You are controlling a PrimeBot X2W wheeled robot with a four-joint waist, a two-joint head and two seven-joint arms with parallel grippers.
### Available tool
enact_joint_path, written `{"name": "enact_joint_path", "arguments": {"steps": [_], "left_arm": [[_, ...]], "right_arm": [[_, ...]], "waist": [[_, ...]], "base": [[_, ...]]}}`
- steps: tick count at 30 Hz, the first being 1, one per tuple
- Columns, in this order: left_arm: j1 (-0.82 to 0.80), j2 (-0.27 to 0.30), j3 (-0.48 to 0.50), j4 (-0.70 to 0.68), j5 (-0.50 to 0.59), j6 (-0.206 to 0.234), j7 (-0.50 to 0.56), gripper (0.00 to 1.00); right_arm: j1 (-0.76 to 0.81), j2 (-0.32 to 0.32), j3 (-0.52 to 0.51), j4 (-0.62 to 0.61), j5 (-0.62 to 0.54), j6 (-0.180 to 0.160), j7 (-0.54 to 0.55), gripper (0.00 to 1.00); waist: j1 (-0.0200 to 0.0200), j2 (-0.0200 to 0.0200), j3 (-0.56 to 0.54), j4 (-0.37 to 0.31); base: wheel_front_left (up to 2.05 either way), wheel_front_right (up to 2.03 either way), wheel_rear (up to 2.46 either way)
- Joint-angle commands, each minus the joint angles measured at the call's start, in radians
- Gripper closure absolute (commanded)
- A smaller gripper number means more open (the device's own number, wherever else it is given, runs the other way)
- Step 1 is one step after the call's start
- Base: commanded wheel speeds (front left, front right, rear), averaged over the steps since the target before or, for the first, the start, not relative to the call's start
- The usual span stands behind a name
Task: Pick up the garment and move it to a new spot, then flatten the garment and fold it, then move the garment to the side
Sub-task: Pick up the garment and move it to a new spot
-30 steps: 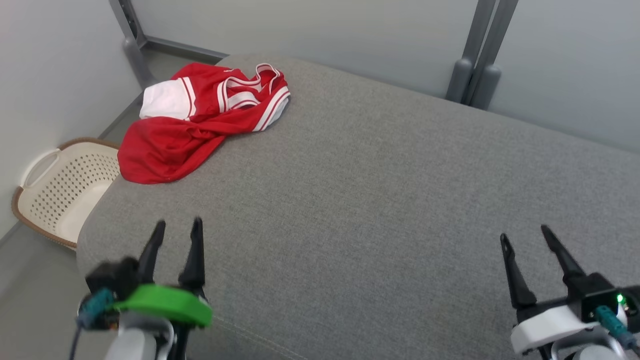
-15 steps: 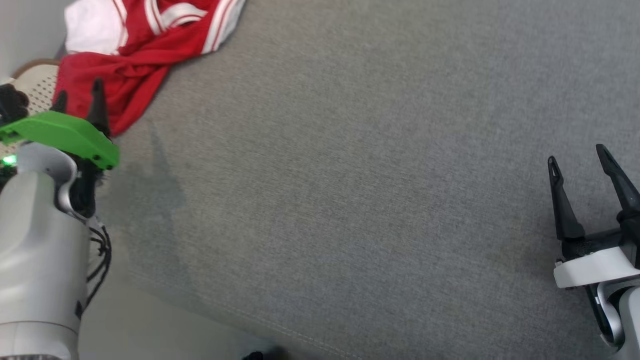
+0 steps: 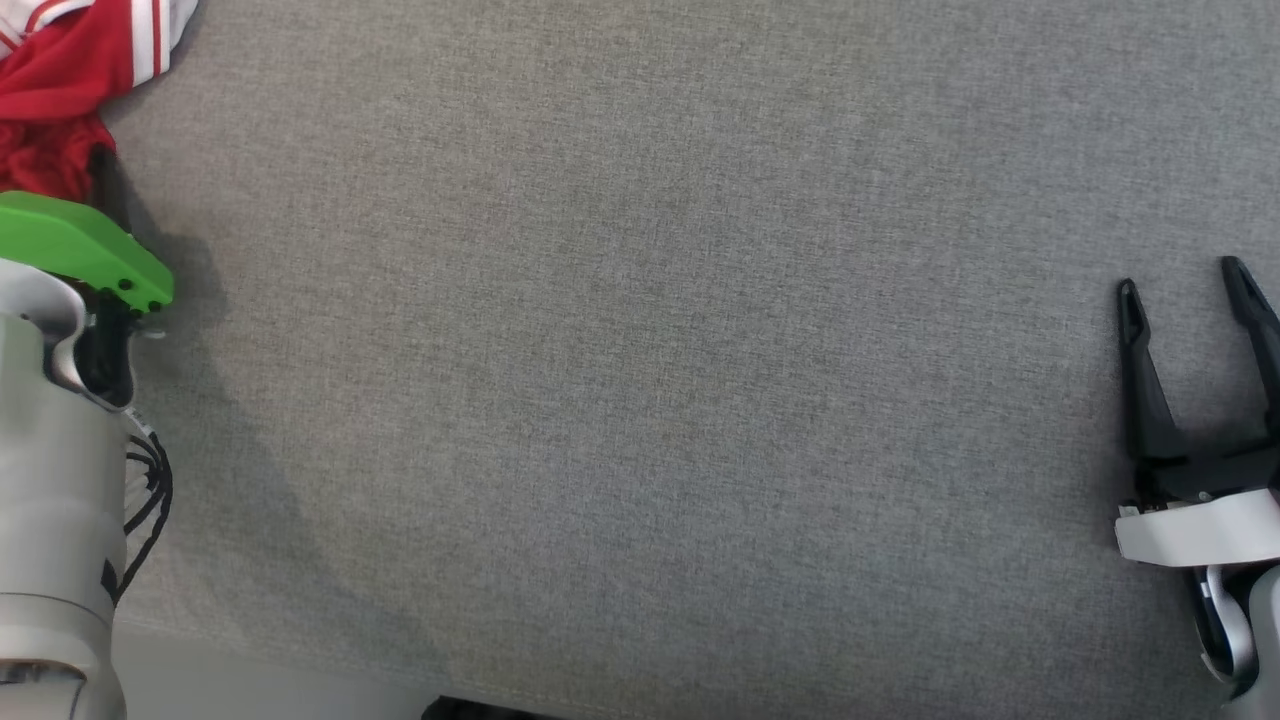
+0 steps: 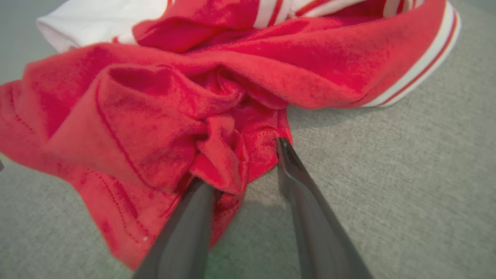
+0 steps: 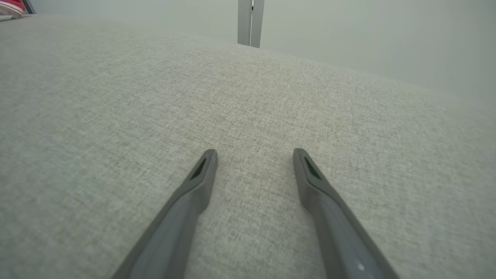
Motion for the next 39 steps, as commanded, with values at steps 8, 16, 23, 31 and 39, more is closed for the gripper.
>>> {"name": "enact_joint_path", "arguments": {"steps": [8,16,23,31,39], "left_arm": [[0.074,0.023,-0.126,-0.107,-0.029,-0.008,0.02,1.0],[0.151,0.086,-0.187,-0.27,-0.065,-0.008,0.007,1.0],[0.281,0.166,-0.209,-0.674,-0.109,0.003,0.125,1.0],[0.48,0.151,-0.233,-1.278,-0.294,0.107,0.401,1.0],[0.545,0.088,-0.276,-1.668,-0.499,0.209,0.571,1.0]], "right_arm": [[0.043,0.051,0.054,0.106,0.019,-0.001,0.018,0.0],[0.061,0.106,0.054,0.148,0.029,-0.001,0.012,0.0],[0.143,0.178,0.037,0.182,0.046,-0.001,0.012,0.0],[0.162,0.199,0.048,0.181,0.052,-0.001,0.012,0.0],[0.156,0.204,0.049,0.19,0.067,-0.001,0.012,0.0]], "waist": [[-0.0001,0.0,-0.135,0.005],[-0.0001,0.0,-0.297,-0.021],[-0.0001,0.0,-0.491,-0.078],[-0.0001,0.0,-0.548,-0.198],[-0.0001,0.0,-0.538,-0.363]], "base": [[0.0,0.0,0.0],[0.0,0.0,0.0],[0.0,0.0,0.0],[0.0,0.0,0.0],[0.0,0.0,0.0]]}}
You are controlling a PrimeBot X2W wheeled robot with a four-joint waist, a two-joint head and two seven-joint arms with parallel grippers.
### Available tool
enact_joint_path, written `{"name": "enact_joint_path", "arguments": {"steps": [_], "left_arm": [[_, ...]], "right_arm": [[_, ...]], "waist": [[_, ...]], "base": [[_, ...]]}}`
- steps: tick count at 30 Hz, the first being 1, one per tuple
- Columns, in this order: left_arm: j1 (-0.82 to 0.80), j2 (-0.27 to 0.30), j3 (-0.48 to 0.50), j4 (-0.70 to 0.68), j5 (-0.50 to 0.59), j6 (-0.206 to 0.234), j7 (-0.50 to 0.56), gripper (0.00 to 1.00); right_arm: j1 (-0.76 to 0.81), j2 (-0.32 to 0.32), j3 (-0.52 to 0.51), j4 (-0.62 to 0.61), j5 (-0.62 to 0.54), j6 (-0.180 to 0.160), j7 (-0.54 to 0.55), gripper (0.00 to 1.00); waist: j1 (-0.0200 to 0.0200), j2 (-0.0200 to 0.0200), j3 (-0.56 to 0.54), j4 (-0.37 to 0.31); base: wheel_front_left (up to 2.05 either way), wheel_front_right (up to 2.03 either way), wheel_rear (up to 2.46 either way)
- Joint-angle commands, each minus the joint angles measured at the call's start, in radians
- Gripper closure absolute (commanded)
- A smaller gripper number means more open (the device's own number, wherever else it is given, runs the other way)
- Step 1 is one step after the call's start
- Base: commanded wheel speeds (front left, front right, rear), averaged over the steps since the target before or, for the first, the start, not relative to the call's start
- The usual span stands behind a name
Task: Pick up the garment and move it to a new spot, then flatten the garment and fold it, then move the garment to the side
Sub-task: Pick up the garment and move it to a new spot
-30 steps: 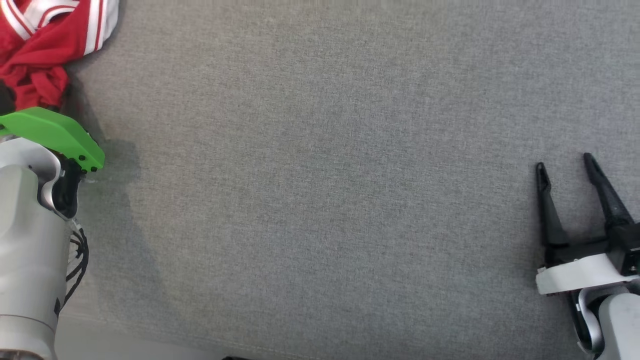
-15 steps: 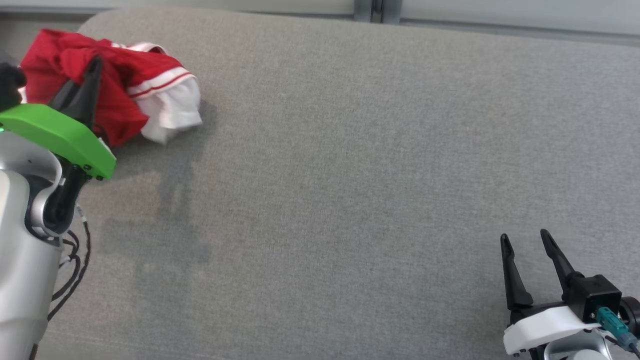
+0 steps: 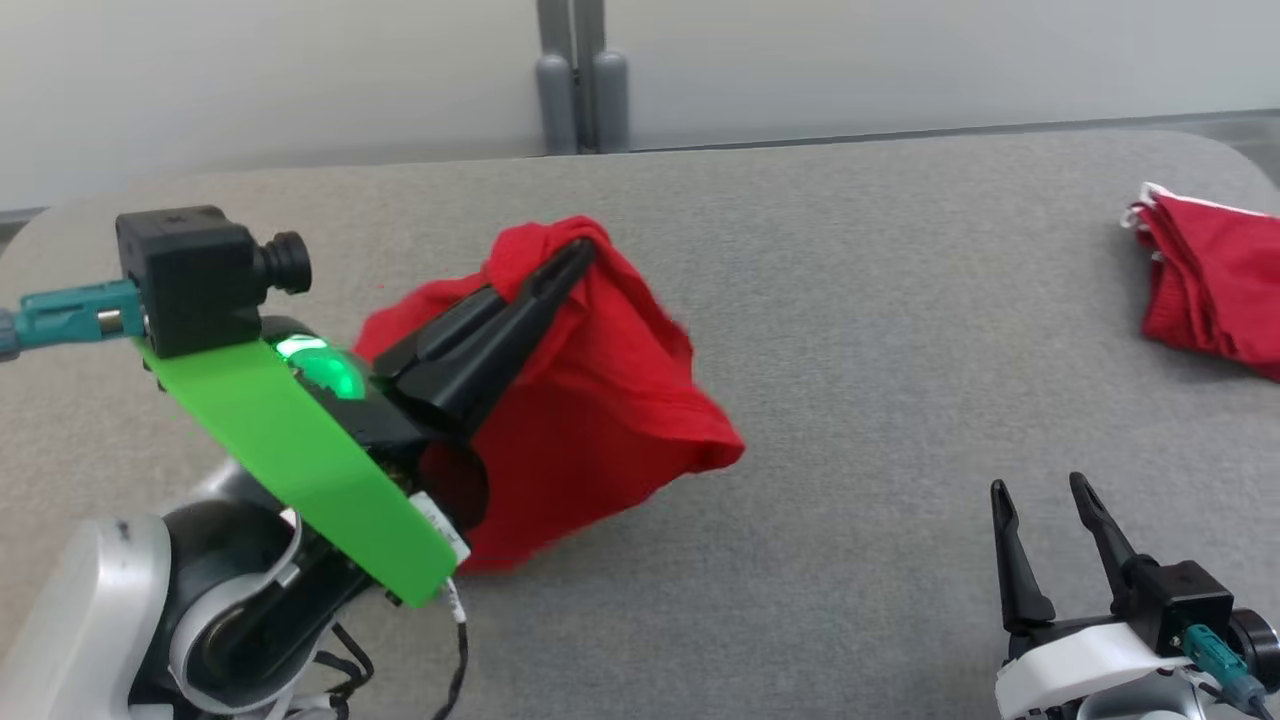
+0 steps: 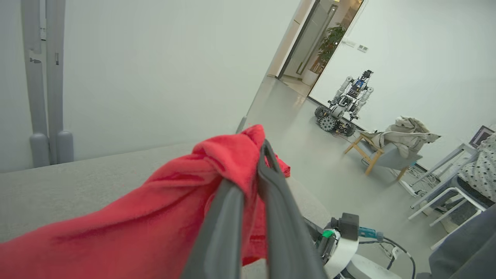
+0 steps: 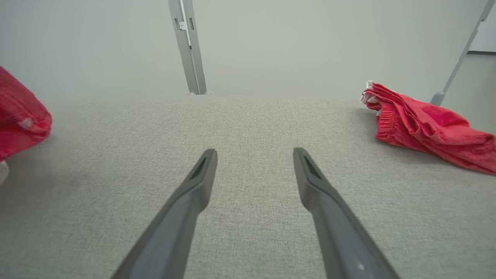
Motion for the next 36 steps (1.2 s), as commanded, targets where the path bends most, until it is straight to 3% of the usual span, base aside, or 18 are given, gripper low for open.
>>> {"name": "enact_joint_path", "arguments": {"steps": [1,8,16,22,30,36], "left_arm": [[-0.021,-0.016,-0.003,-0.033,-0.029,0.014,0.016,1.0],[-0.146,-0.121,-0.046,-0.103,-0.112,0.063,0.075,1.0],[-0.307,-0.193,-0.056,0.032,-0.075,0.058,0.065,1.0],[-0.323,-0.132,0.02,0.285,0.061,0.023,-0.063,1.0],[-0.18,-0.056,0.121,0.731,0.086,-0.036,-0.22,1.0],[-0.111,-0.073,0.165,0.996,0.056,-0.092,-0.326,0.98]], "right_arm": [[0.0,0.0,0.0,0.004,0.016,0.0,0.0,0.0],[-0.009,0.0,0.002,0.013,0.055,0.0,0.0,0.0],[-0.019,0.0,0.008,0.017,0.088,0.0,0.0,0.0],[-0.032,0.0,0.001,0.017,0.092,0.0,0.0,0.0],[-0.058,0.0,0.01,0.025,0.074,0.0,0.0,0.0],[-0.069,0.0,0.005,0.033,0.059,0.0,0.0,0.0]], "waist": [[0.0001,-0.0001,-0.004,-0.154],[0.0001,-0.0001,0.019,-0.271],[0.0001,-0.0001,0.042,-0.331],[0.0001,-0.0001,0.066,-0.324],[0.0001,-0.0001,0.1,-0.292],[0.0001,-0.0001,0.121,-0.26]], "base": [[0.0,0.0,0.0],[0.0,0.0,0.0],[0.0,0.0,0.0],[0.0,0.0,0.0],[0.0,0.0,0.0],[0.0,0.0,0.0]]}}
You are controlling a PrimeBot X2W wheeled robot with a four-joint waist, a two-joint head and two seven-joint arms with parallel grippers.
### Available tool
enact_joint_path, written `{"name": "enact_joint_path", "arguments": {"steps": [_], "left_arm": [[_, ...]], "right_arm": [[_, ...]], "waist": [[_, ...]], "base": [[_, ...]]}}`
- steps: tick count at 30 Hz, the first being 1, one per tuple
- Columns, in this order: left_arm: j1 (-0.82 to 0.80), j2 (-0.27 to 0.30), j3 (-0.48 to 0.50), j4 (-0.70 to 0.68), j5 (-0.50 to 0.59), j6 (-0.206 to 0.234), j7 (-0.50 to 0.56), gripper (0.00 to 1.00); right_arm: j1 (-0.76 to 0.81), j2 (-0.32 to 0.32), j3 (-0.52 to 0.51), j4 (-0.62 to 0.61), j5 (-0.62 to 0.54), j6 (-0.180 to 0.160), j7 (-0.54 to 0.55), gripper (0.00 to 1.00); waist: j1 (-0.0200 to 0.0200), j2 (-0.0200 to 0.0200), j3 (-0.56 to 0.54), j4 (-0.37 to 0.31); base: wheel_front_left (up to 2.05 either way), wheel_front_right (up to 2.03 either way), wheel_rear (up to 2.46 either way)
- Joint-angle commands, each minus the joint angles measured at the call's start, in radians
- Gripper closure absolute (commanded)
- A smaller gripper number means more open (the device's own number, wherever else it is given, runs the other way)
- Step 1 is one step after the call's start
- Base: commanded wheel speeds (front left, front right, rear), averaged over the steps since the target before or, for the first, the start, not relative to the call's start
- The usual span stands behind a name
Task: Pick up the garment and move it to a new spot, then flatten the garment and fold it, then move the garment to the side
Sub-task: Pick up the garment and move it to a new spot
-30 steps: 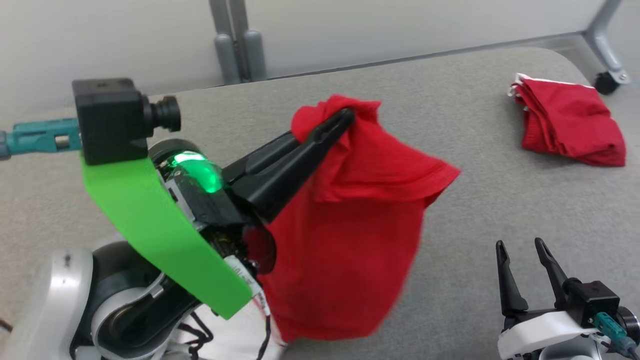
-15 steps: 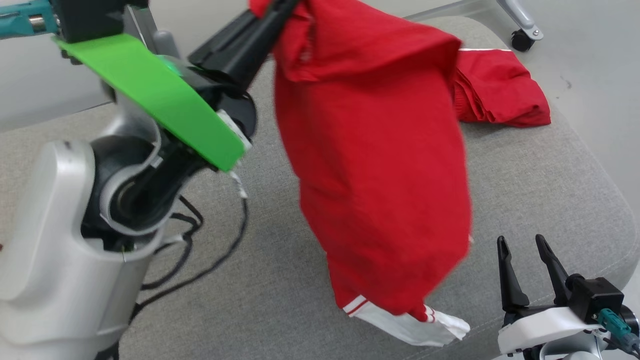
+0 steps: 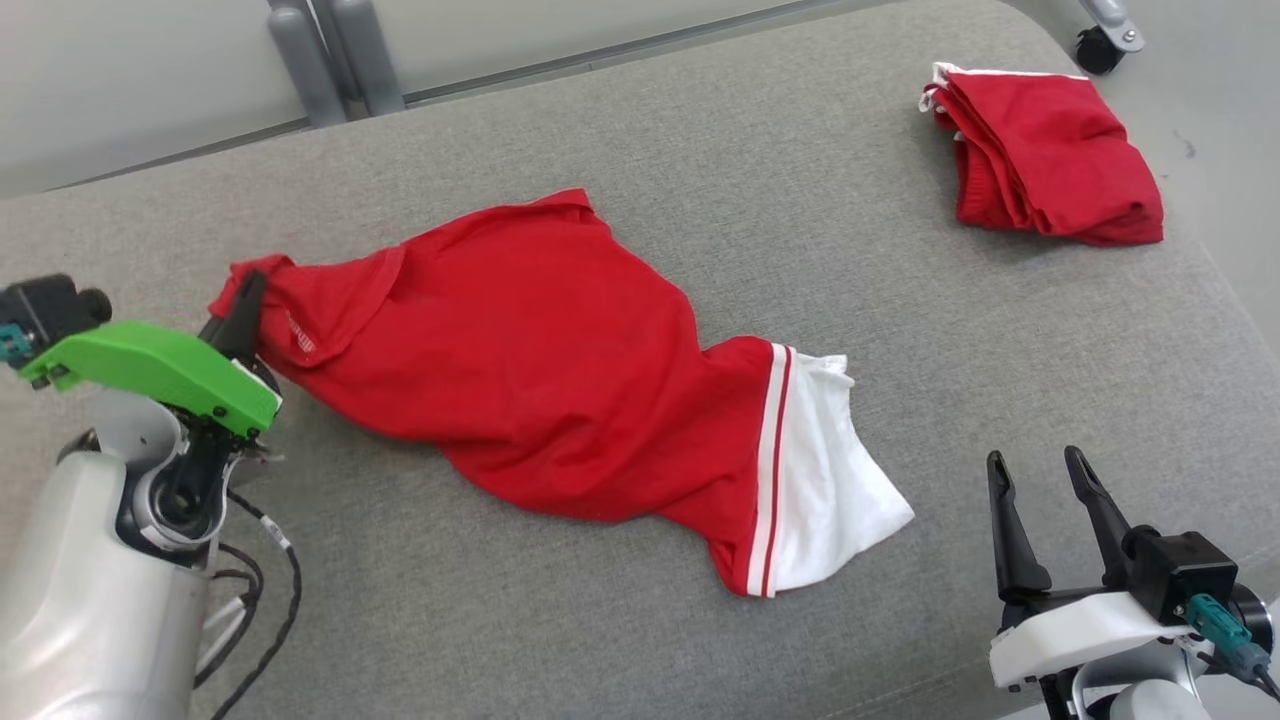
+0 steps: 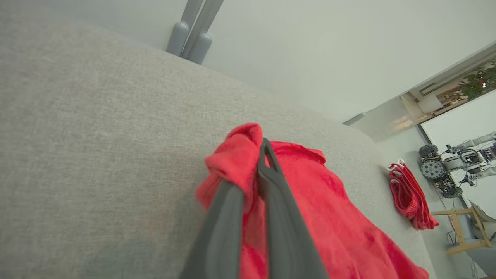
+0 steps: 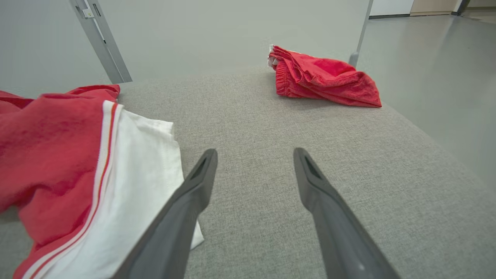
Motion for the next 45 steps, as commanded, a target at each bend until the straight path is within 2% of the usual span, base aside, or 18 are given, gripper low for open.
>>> {"name": "enact_joint_path", "arguments": {"steps": [1,2,3,7,10,12,14,20,24,28,33,39,45], "left_arm": [[0.007,-0.018,0.005,0.018,-0.018,-0.015,-0.016,0.84],[0.01,-0.03,0.013,0.052,-0.022,-0.025,-0.042,0.5],[0.011,-0.034,0.018,0.075,-0.024,-0.031,-0.057,0.0],[0.024,-0.035,0.036,0.147,0.02,-0.023,-0.186,0.0],[0.058,-0.008,0.017,0.151,0.127,-0.019,-0.357,0.0],[0.096,-0.008,-0.007,0.13,0.188,-0.026,-0.412,0.0],[0.14,0.003,-0.015,0.091,0.254,-0.013,-0.436,0.0],[0.387,-0.086,0.073,-0.179,0.442,0.038,-0.442,0.0],[0.557,-0.175,0.124,-0.325,0.578,0.023,-0.442,0.0],[0.678,-0.234,0.15,-0.372,0.692,-0.014,-0.441,0.0],[0.77,-0.276,0.193,-0.371,0.765,-0.065,-0.441,0.0],[0.775,-0.291,0.239,-0.362,0.804,-0.098,-0.441,0.0],[0.752,-0.292,0.266,-0.365,0.805,-0.108,-0.441,0.0]], "right_arm": [[-0.012,0.0,-0.003,0.001,-0.006,0.0,0.0,0.0],[-0.01,0.0,-0.004,0.004,-0.01,0.0,0.0,0.0],[-0.009,0.0,-0.003,0.006,-0.013,0.0,0.0,0.0],[-0.001,0.0,-0.004,0.014,-0.025,0.0,0.0,0.0],[0.018,0.0,-0.005,0.017,-0.033,0.0,0.0,0.0],[0.034,0.0,-0.014,0.01,-0.043,0.0,0.0,0.0],[0.048,-0.001,-0.025,0.0,-0.053,0.0,0.0,0.0],[0.106,-0.001,-0.089,-0.044,-0.092,0.0,0.0,0.0],[0.134,0.0,-0.138,-0.066,-0.103,0.0,0.0,0.0],[0.159,-0.001,-0.179,-0.074,-0.108,0.0,0.0,0.0],[0.187,-0.001,-0.218,-0.063,-0.107,0.0,0.0,0.0],[0.184,-0.001,-0.211,-0.043,-0.097,0.0,0.0,0.0],[0.177,-0.001,-0.202,-0.041,-0.095,0.0,0.0,0.0]], "waist": [[0.0,0.0,0.01,0.019],[0.0,0.0,0.009,0.029],[0.0,0.0,0.007,0.034],[0.0,0.0,-0.024,0.051],[0.0,0.0,-0.066,0.057],[0.0,0.0,-0.096,0.064],[0.0,0.0,-0.124,0.071],[0.0,0.0,-0.196,0.113],[0.0,0.0,-0.214,0.157],[0.0,0.0,-0.234,0.204],[0.0,0.0,-0.253,0.259],[0.0,0.0,-0.258,0.297],[0.0,0.0,-0.254,0.3]], "base": [[0.0,0.0,0.0],[0.0,0.0,0.0],[0.0,0.0,0.0],[0.0,0.0,0.0],[0.0,0.0,0.0],[0.0,0.0,0.0],[0.0,0.0,0.0],[0.0,0.0,0.0],[0.0,0.0,0.0],[0.0,0.0,0.0],[0.0,0.0,0.0],[0.0,0.0,0.0],[0.0,0.0,0.0]]}}
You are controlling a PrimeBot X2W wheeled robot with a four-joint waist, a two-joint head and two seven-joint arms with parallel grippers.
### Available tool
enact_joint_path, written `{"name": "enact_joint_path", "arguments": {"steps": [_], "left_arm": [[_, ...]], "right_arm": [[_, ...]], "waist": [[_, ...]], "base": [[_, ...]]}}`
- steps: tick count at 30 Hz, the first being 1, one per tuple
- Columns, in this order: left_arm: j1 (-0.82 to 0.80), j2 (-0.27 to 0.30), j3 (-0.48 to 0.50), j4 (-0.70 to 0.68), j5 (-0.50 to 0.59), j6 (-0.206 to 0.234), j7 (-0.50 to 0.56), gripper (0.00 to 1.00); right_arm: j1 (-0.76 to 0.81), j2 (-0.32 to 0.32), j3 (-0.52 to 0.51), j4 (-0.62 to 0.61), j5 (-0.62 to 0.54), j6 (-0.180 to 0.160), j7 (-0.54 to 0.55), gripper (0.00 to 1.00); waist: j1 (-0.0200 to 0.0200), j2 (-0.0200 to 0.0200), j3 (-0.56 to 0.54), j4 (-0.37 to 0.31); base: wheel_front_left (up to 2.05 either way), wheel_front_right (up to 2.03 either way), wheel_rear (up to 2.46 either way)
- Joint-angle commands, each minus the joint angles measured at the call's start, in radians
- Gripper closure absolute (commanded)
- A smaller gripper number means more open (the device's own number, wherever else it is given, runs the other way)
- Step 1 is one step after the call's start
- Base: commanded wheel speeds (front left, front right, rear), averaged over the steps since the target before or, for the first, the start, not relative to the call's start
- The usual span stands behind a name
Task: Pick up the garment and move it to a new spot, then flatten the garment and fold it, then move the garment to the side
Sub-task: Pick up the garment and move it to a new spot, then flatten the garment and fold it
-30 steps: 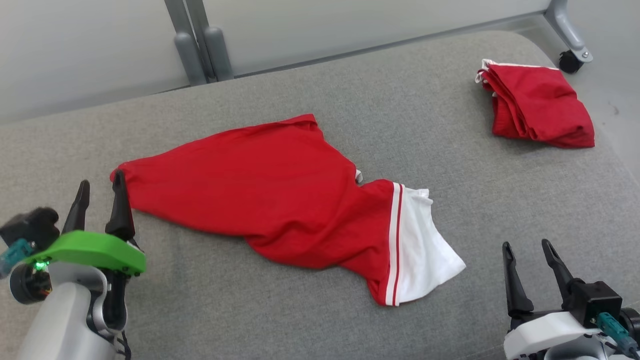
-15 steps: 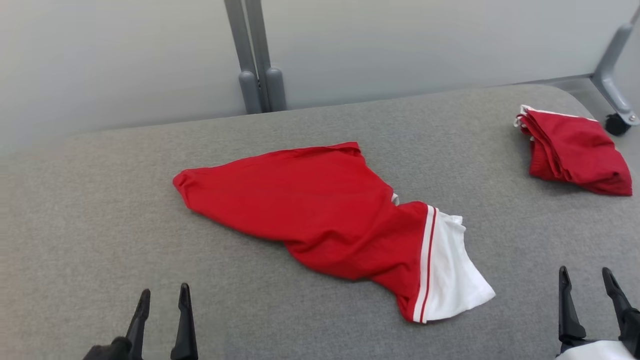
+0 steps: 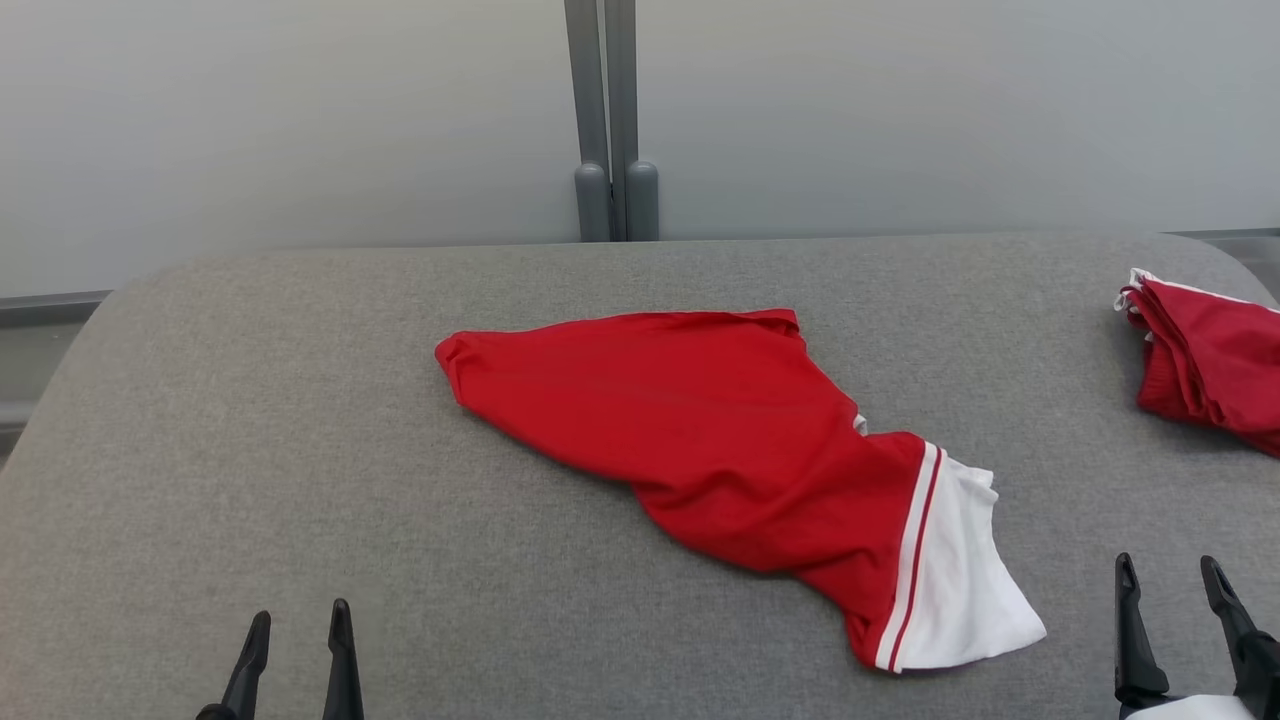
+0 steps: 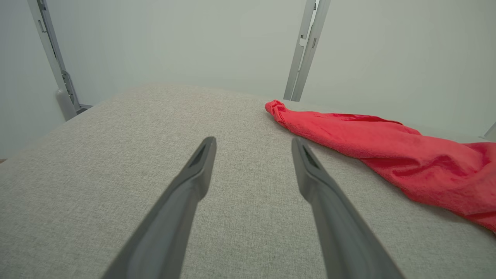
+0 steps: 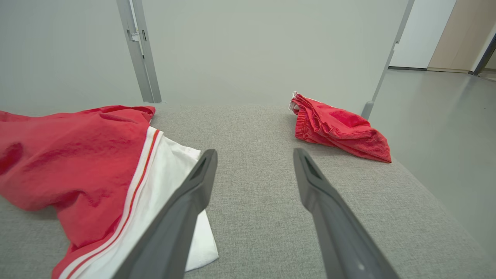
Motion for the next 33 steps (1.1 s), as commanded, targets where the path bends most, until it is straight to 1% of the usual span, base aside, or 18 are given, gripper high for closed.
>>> {"name": "enact_joint_path", "arguments": {"steps": [1,9,12,14,17,19,20,23,27,29,33], "left_arm": [[-0.018,-0.001,0.009,-0.005,-0.007,-0.002,0.0,0.0],[-0.031,-0.001,0.026,-0.009,-0.02,-0.007,0.0,0.0],[-0.067,-0.001,-0.004,-0.008,-0.002,-0.01,0.0,0.0],[-0.12,-0.001,-0.034,0.001,0.019,-0.012,0.0,0.0],[-0.241,0.005,-0.098,0.042,0.044,-0.017,0.0,0.0],[-0.376,0.014,-0.157,0.089,0.059,-0.018,0.029,0.0],[-0.431,0.017,-0.181,0.108,0.066,-0.019,0.047,0.0],[-0.624,0.019,-0.294,0.198,0.076,-0.02,0.132,0.0],[-0.853,0.032,-0.432,0.327,0.053,-0.019,0.243,0.0],[-0.945,0.046,-0.49,0.398,0.045,-0.018,0.277,0.0],[-1.098,0.063,-0.563,0.538,0.03,-0.018,0.34,0.0]], "right_arm": [[-0.005,-0.002,0.004,0.0,0.006,0.0,0.0,0.0],[-0.005,-0.002,0.014,0.001,0.011,0.0,0.0,0.0],[-0.022,-0.002,0.021,-0.004,0.011,0.0,0.0,0.0],[-0.041,-0.001,0.033,-0.009,0.008,0.0,0.0,0.0],[-0.085,-0.002,0.049,-0.024,0.015,0.0,0.0,0.0],[-0.121,-0.001,0.058,-0.034,0.026,0.0,0.0,0.0],[-0.135,-0.001,0.063,-0.037,0.031,0.0,0.0,0.0],[-0.173,-0.001,0.082,-0.032,0.055,0.0,0.0,0.0],[-0.216,-0.001,0.107,-0.017,0.086,0.0,0.0,0.0],[-0.234,0.0,0.13,-0.008,0.106,0.0,0.0,0.0],[-0.258,0.0,0.168,0.003,0.142,0.0,0.0,0.0]], "waist": [[0.0,-0.0001,0.004,-0.006],[0.0,-0.0001,0.028,-0.043],[0.0,-0.0001,0.05,-0.063],[0.0,-0.0001,0.079,-0.085],[0.0,-0.0001,0.148,-0.126],[0.0,-0.0001,0.213,-0.159],[0.0,-0.0001,0.24,-0.173],[0.0,-0.0001,0.316,-0.224],[0.0,-0.0001,0.406,-0.292],[0.0,-0.0001,0.441,-0.328],[0.0,-0.0001,0.493,-0.387]], "base": [[0.0,0.0,0.0],[0.0,0.0,0.0],[0.0,0.0,0.0],[0.0,0.0,0.0],[0.0,0.0,0.0],[0.0,0.0,0.0],[0.0,0.0,0.0],[0.0,0.0,0.0],[0.0,0.0,0.0],[0.0,0.0,0.0],[0.0,0.0,0.0]]}}
